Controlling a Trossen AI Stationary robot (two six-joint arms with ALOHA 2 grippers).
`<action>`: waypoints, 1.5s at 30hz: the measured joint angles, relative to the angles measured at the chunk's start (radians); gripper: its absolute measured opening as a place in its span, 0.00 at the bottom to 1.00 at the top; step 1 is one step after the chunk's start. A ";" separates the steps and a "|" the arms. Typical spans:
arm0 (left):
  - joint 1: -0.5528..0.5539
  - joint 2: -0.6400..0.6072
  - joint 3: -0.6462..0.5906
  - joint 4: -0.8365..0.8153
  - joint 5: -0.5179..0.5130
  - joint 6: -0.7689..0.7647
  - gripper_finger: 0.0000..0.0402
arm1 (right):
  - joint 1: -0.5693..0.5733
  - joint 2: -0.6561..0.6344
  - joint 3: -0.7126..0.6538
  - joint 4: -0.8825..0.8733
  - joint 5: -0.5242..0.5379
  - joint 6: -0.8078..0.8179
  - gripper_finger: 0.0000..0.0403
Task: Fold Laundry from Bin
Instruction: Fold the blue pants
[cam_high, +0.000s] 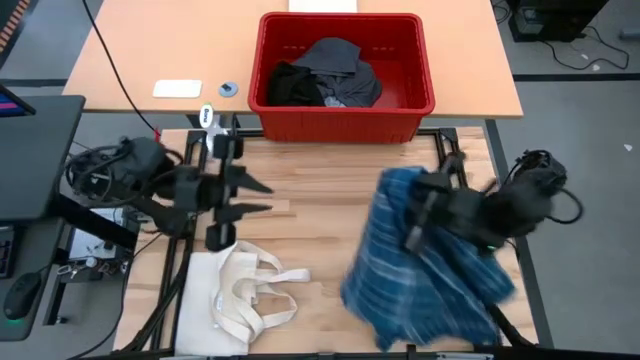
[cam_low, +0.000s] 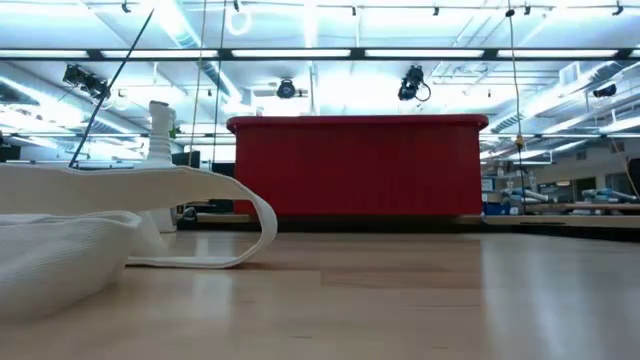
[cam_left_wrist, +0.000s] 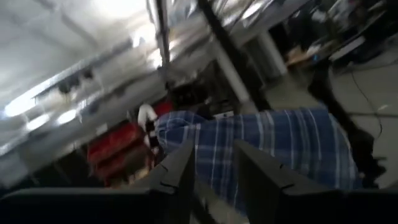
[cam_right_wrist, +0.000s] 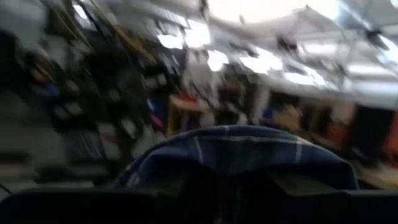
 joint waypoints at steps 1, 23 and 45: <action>0.018 0.000 0.000 -0.026 0.000 -0.028 0.29 | -0.027 0.001 0.000 -0.069 0.009 0.060 0.29; 0.058 -0.002 -0.115 -0.699 0.010 -0.185 0.29 | -0.278 -0.057 0.000 -0.377 -0.284 0.369 0.29; -0.079 -0.002 -0.891 0.593 -0.766 0.135 0.29 | -0.269 -0.113 0.000 -0.297 -0.283 0.373 0.29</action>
